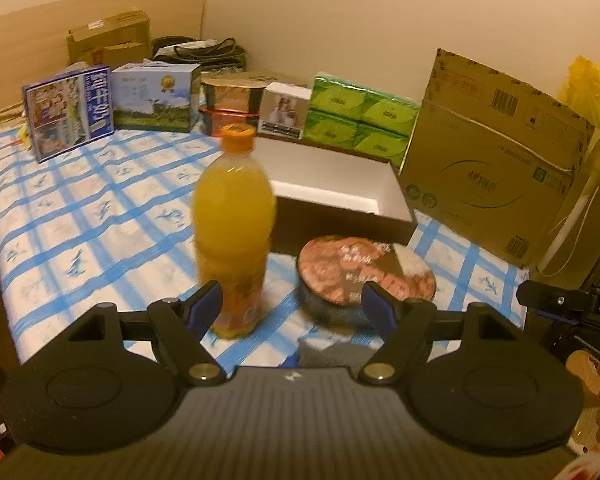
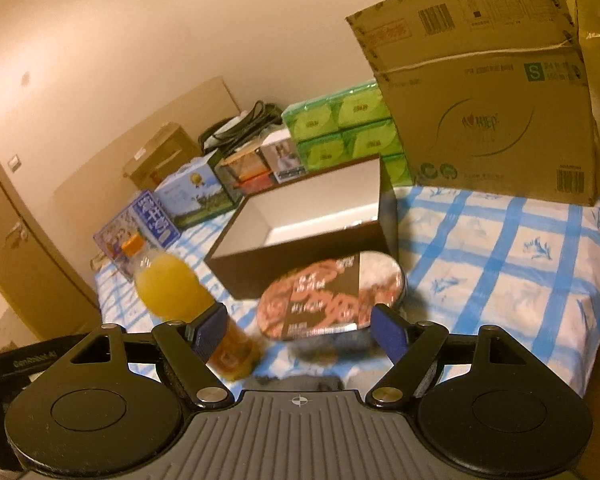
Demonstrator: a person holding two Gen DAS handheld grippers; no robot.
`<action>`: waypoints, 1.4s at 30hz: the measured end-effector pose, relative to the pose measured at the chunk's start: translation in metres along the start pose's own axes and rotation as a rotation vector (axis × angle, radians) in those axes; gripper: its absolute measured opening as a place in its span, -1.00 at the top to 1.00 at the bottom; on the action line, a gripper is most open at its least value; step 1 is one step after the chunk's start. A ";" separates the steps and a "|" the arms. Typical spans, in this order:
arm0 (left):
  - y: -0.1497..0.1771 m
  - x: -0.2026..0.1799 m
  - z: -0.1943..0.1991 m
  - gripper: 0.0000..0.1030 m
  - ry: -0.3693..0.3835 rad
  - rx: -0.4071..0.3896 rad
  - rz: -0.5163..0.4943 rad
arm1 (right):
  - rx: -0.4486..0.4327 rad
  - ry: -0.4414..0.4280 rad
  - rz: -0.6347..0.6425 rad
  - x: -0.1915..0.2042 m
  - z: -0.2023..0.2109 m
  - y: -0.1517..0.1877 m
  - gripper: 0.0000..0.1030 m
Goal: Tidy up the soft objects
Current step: 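Move both open tools back toward the socks on the bed, then grasp the grey fuzzy sock with the right tool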
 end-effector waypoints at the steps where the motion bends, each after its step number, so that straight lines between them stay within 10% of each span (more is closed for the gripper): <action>1: 0.004 0.004 0.004 -0.45 -0.004 0.001 0.005 | 0.005 0.000 0.002 0.001 0.002 0.005 -0.52; 42: 0.129 0.022 -0.001 -0.45 -0.025 0.192 -0.072 | 0.254 0.126 0.034 -0.051 -0.004 0.150 -0.52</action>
Point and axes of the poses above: each gripper's, at about its wrist camera, not at the fingertips, and z roughly against the way its jaws point, x to its left, y to its underside, the point moved 9 cm from there along -z, roughly the way its jaws point
